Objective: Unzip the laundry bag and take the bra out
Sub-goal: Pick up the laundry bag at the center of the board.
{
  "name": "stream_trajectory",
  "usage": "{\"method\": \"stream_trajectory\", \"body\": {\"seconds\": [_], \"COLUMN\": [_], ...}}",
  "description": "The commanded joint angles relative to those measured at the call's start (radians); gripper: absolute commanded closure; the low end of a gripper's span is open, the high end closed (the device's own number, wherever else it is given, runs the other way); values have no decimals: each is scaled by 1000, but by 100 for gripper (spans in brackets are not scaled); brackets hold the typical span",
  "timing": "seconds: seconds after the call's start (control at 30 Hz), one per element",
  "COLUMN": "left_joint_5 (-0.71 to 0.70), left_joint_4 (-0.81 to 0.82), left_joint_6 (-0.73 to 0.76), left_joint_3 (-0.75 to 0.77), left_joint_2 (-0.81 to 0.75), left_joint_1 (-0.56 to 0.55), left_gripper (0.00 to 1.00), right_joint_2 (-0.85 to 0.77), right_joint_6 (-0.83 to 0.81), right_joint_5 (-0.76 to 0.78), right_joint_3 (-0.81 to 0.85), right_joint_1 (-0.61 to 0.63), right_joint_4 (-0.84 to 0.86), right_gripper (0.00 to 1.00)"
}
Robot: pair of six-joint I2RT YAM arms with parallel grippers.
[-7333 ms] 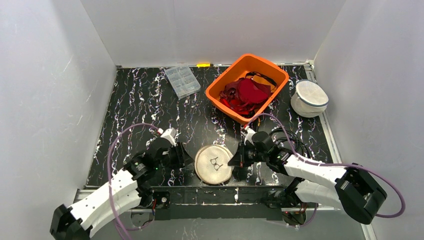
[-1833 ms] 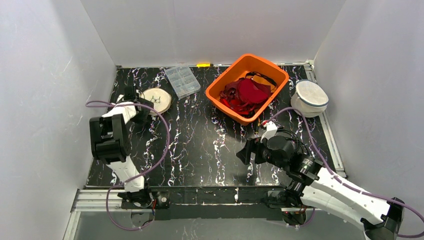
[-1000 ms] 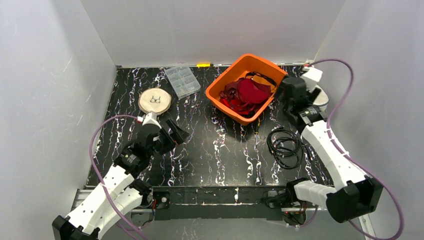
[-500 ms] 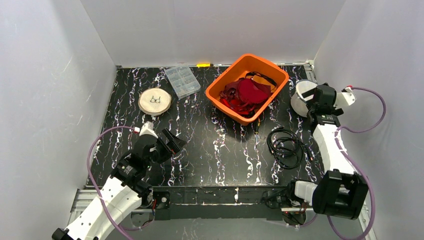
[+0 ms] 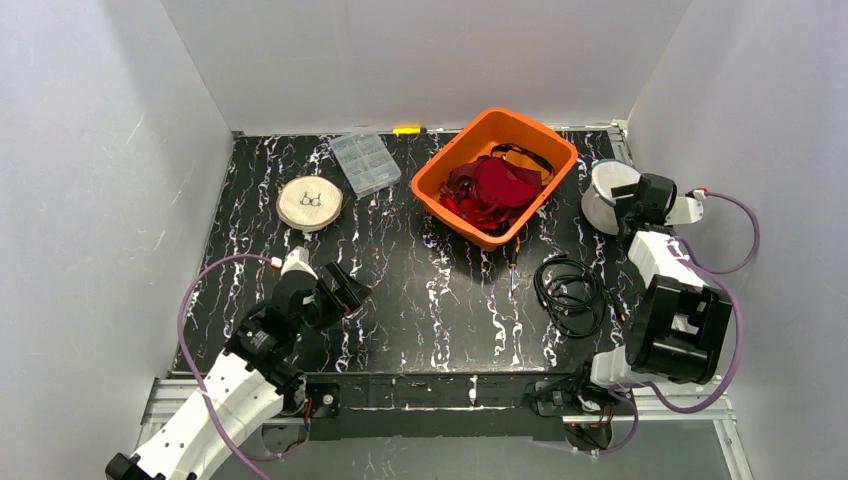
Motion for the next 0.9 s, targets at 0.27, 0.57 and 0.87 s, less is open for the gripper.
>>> {"method": "stream_trajectory", "body": {"seconds": [0.27,0.57,0.87], "left_joint_5": [-22,-88,-191], "left_joint_4": [-21,-120,-280], "left_joint_6": [29,30,99], "left_joint_3": [36,112,275], "left_joint_2": [55,2,-99], "left_joint_1": [-4,-4,-4], "left_gripper": [9,13,16], "right_joint_2": [93,-139,-403], "right_joint_6": [17,87,19], "right_joint_5": [-91,-78,-111], "right_joint_3": [20,57,273], "right_joint_1": [-18,83,257], "right_joint_4": [152,189,75], "right_gripper": [78,99,99]}}
